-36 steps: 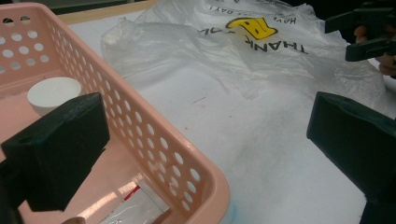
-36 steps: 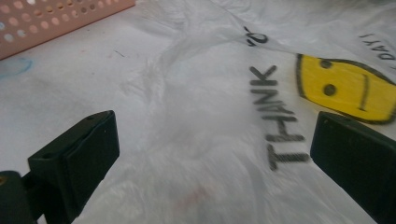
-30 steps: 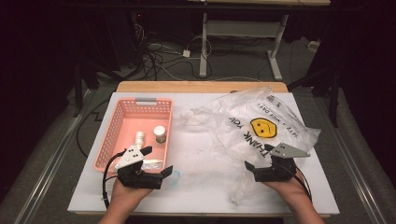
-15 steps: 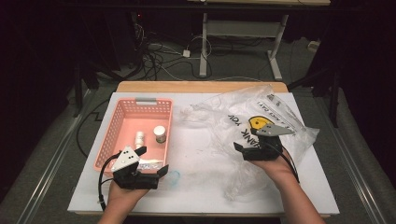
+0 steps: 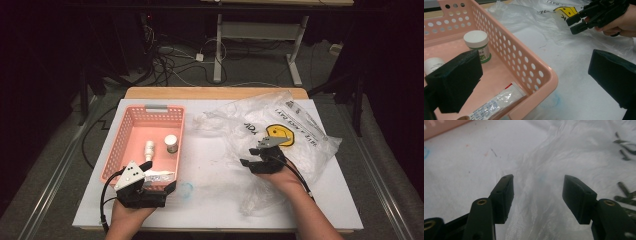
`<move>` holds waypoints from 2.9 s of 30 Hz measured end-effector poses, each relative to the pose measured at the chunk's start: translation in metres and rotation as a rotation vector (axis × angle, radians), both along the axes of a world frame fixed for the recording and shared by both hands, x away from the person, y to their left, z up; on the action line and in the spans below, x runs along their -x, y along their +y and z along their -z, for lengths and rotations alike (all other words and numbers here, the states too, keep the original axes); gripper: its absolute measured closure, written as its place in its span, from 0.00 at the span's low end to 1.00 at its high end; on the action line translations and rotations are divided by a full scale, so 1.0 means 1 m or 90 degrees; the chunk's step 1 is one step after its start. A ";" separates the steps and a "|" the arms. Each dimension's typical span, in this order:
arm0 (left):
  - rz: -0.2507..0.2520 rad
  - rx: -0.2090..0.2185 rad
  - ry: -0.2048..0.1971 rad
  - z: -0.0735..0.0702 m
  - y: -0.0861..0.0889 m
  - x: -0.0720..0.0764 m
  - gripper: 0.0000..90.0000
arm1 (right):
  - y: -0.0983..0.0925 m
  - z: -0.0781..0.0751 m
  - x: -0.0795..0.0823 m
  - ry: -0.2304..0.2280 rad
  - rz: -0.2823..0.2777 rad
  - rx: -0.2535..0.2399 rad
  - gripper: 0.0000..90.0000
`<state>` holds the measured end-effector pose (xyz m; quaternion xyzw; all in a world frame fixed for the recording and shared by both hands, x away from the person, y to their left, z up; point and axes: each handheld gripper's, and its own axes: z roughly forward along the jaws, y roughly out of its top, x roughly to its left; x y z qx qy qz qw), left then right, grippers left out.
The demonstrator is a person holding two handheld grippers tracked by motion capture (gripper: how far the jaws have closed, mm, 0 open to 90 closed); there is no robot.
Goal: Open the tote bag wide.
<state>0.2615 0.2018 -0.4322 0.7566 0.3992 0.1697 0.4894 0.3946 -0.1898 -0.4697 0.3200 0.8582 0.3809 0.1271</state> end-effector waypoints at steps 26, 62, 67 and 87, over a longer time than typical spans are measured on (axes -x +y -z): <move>-0.002 -0.003 -0.002 -0.001 0.005 0.004 0.00 | -0.002 0.004 0.004 -0.011 -0.002 0.018 0.83; -0.001 -0.009 -0.001 -0.001 0.004 0.005 0.00 | 0.005 0.004 0.001 -0.035 -0.005 0.007 0.52; -0.001 -0.007 -0.001 -0.001 0.004 0.005 0.00 | 0.011 0.013 -0.007 -0.021 0.022 0.046 0.47; 0.002 -0.005 0.001 0.000 0.003 0.005 0.00 | -0.004 0.006 -0.012 -0.020 0.059 0.016 0.71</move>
